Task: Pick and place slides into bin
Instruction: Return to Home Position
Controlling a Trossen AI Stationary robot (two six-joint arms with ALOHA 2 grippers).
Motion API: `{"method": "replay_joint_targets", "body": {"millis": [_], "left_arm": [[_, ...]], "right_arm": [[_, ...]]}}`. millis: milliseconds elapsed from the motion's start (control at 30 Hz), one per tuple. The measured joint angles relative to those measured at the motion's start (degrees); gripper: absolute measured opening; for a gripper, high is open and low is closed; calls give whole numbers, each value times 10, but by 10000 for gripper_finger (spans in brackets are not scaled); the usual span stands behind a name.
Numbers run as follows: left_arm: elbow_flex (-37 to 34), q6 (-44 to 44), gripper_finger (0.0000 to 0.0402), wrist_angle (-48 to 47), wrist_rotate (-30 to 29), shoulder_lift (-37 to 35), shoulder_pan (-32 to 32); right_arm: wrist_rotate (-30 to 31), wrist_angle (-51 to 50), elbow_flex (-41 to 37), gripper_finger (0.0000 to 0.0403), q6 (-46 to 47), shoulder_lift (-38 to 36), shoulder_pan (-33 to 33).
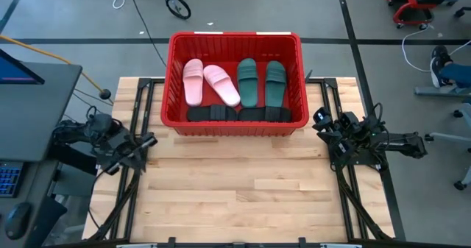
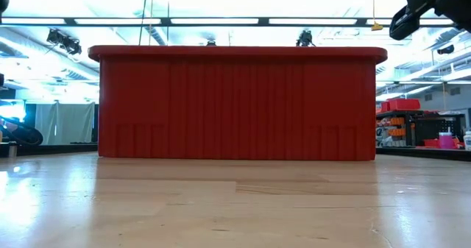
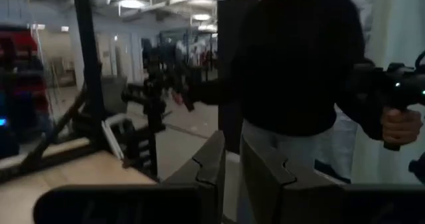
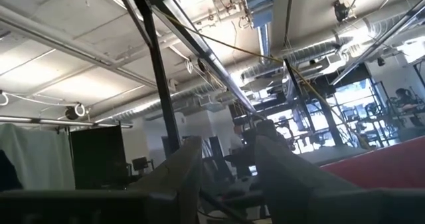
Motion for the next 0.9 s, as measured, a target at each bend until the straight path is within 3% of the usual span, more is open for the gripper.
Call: {"method": "replay_joint_targets", "body": {"millis": [300, 533, 900], "left_arm": [[-50, 47, 53, 25, -13, 0, 0], [-123, 15, 62, 136, -57, 0, 0], [-123, 27, 49, 60, -57, 0, 0]], "right_arm": [[0, -1, 0, 146, -2, 0, 0], [30, -2, 0, 146, -245, 0, 0], [30, -3, 1, 146, -254, 0, 0]]}}
